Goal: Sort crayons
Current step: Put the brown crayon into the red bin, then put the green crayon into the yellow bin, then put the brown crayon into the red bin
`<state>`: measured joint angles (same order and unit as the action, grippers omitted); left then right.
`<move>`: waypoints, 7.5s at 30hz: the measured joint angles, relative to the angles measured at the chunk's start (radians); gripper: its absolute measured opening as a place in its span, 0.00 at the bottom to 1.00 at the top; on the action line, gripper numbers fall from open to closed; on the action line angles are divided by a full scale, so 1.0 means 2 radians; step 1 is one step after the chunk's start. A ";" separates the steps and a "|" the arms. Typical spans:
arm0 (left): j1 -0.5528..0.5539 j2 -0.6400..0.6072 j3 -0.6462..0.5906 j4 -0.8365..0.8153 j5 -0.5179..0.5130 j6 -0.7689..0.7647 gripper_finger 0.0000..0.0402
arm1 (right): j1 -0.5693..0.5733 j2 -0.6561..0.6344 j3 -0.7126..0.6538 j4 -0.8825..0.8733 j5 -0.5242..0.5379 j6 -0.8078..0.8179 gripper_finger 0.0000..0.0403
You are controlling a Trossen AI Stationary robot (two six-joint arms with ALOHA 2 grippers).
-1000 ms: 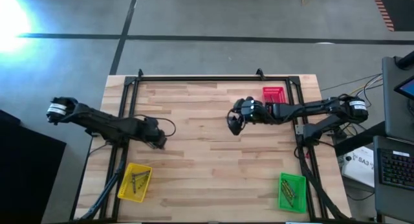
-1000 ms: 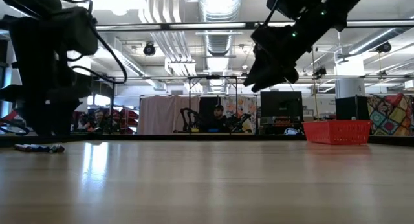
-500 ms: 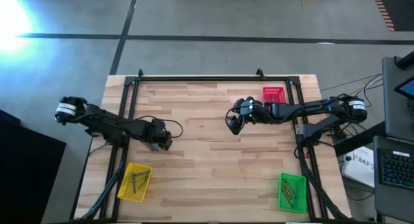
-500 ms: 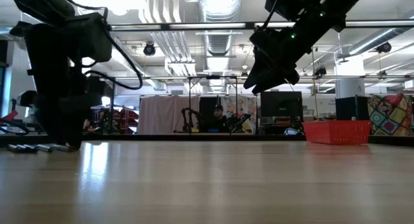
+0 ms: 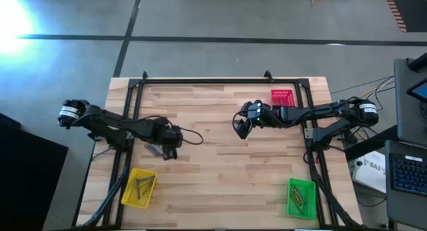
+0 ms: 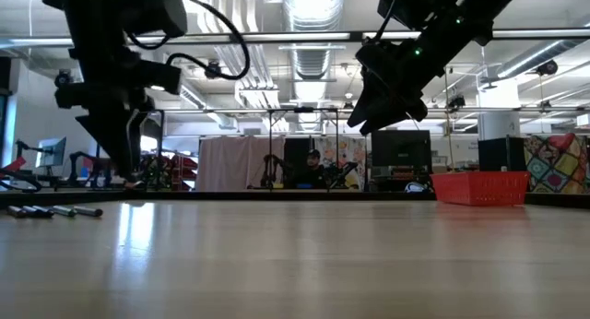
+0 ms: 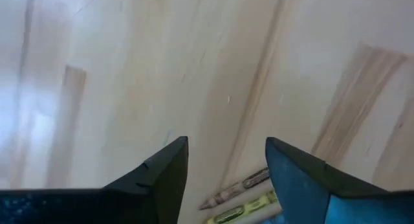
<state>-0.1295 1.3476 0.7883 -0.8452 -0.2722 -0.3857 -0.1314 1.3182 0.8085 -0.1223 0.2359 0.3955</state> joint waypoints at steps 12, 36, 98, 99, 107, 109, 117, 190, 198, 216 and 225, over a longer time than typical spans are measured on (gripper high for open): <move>-0.001 0.006 -0.042 0.033 0.067 0.099 0.38 | 0.000 0.000 -0.004 -0.006 0.000 0.000 0.50; -0.001 0.107 -0.042 0.059 0.118 0.134 0.31 | 0.000 0.000 -0.004 -0.011 0.000 0.003 0.50; -0.211 0.234 0.079 0.177 0.072 -0.184 0.41 | -0.046 0.017 0.056 -0.003 -0.004 -0.099 0.50; -0.211 0.243 0.091 0.155 0.067 -0.181 0.40 | -0.046 0.017 0.056 -0.003 -0.004 -0.099 0.50; -0.209 0.249 0.111 0.129 0.045 -0.156 0.12 | -0.046 0.017 0.056 -0.003 -0.004 -0.105 0.50; -0.209 0.249 0.110 0.126 0.040 -0.154 0.04 | -0.046 0.017 0.056 -0.003 -0.004 -0.105 0.50; -0.208 0.222 0.107 0.109 0.026 -0.152 0.02 | -0.046 0.017 0.056 0.002 0.000 -0.106 0.50; -0.259 -0.010 0.062 -0.110 0.196 -0.342 0.42 | -0.046 0.017 0.059 0.004 0.001 -0.084 0.50; -0.258 -0.010 0.095 -0.110 0.117 -0.298 0.42 | -0.039 0.016 0.059 0.028 -0.055 -0.105 0.50; -0.165 -0.007 0.105 -0.089 -0.046 -0.161 0.42 | 0.097 0.019 0.052 -0.053 0.083 -0.144 0.50; -0.052 -0.007 0.089 -0.056 -0.012 -0.066 0.42 | 0.026 0.019 0.010 -0.032 0.083 -0.147 0.50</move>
<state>-0.2325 1.3334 0.9656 -0.9572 -0.2970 -0.5180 -0.0792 1.3554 0.8295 -0.1867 0.4026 0.1011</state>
